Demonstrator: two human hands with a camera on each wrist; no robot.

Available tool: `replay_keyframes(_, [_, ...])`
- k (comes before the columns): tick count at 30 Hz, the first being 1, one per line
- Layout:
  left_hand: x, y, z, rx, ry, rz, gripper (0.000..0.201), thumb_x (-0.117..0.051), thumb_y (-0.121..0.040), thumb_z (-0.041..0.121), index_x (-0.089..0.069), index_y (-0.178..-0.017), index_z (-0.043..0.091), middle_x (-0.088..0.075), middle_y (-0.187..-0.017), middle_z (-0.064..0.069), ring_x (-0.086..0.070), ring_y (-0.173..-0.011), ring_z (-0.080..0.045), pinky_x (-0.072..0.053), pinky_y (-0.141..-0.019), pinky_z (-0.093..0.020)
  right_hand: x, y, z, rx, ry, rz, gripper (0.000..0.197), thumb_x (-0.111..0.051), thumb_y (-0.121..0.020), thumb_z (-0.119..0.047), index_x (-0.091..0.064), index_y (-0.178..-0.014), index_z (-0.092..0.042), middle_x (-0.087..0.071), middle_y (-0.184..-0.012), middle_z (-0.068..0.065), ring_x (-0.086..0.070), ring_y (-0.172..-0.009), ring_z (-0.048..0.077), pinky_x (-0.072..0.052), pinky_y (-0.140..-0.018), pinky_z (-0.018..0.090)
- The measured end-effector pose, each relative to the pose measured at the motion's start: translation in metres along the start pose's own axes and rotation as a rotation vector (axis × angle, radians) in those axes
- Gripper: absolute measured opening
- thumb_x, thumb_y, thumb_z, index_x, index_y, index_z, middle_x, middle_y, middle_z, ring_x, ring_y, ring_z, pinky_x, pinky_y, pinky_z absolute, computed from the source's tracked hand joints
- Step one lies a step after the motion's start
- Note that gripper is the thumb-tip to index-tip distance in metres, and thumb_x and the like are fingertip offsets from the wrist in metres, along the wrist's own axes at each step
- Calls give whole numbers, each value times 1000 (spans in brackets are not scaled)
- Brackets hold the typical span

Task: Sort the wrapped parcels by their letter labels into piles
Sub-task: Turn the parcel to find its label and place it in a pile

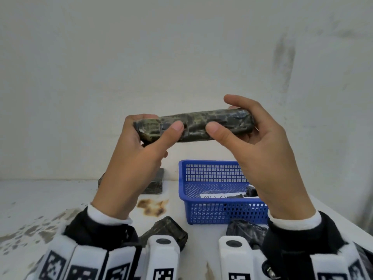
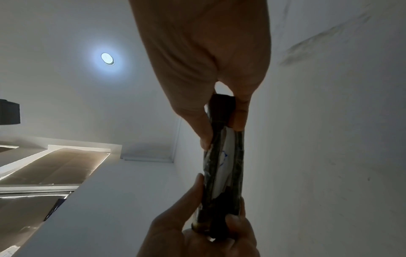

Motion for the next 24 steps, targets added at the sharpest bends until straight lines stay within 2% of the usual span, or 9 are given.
replay_keyframes(2, [1,0,1,-21,16,-6,56,-79,-62,41,-53,-108,22,-64,-78,4,-54,-60,-9,-44,-56,-22,0,0,3,0,22,-5,60,-82,-77,-31,-59,-133,-39,-64,-122,1,-69,-100,6,-54,-95,25])
replay_keyframes(5, [4,0,6,-62,38,-9,48,-75,-61,28,-55,-105,25,-66,-76,9,-61,-64,-5,-48,-61,-12,-3,1,4,-32,-7,-25,70,-82,-77,-30,-52,-138,-46,-67,-124,-8,-69,-105,6,-55,-93,24])
replay_keyframes(9, [8,0,8,-101,21,-29,48,-78,-62,26,-57,-105,31,-65,-85,13,-66,-77,-1,-51,-71,-13,-7,3,0,-63,-101,-67,50,-70,-85,-34,-58,-133,-40,-66,-123,-5,-69,-68,12,-55,-61,24])
replay_keyframes(12, [10,-3,6,-40,64,-72,58,-90,-63,31,-60,-112,31,-72,-94,7,-71,-90,-13,-54,-88,-29,-2,0,0,-46,-125,-39,53,-69,-89,-24,-52,-137,-37,-67,-113,-4,-63,-61,12,-52,-58,24])
replay_keyframes(14, [13,-4,4,-18,99,-48,55,-80,-65,34,-60,-116,31,-74,-96,-1,-72,-93,-21,-50,-98,-39,2,-2,0,-63,-145,-32,63,-71,-81,-34,-49,-140,-35,-69,-108,-4,-65,-63,14,-53,-63,27])
replay_keyframes(16, [13,-5,4,5,103,-33,71,-82,-57,43,-58,-122,30,-73,-106,-5,-71,-99,-24,-48,-100,-40,4,-3,-1,-60,-146,-47,62,-70,-76,-38,-52,-136,-35,-72,-91,-3,-65,-64,16,-54,-67,31])
replay_keyframes(19, [9,-4,4,57,133,-94,71,-83,-68,37,-54,-130,15,-71,-115,-6,-71,-99,-20,-55,-91,-34,7,-3,-3,-33,-160,-78,54,-68,-78,-32,-54,-130,-35,-72,-80,0,-65,-64,18,-55,-66,30])
replay_keyframes(22, [8,-3,6,75,174,-103,48,-64,-81,25,-55,-127,12,-74,-102,-10,-74,-81,-26,-60,-70,-29,8,-3,-3,-41,-188,-99,50,-66,-78,-34,-56,-127,-34,-72,-84,0,-64,-66,18,-54,-64,28])
replay_keyframes(24, [8,-2,8,66,172,-103,47,-63,-80,26,-56,-124,13,-75,-92,-9,-74,-75,-28,-59,-60,-28,9,-3,-3,-40,-187,-107,45,-65,-80,-33,-57,-124,-32,-72,-88,0,-63,-66,18,-53,-63,28])
Point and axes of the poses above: each hand's wrist, its own y-axis away from the middle knuckle, its own x-axis out of the back of the hand, z = x × y, the point moved 2 cm from there along -y, towards the middle knuckle
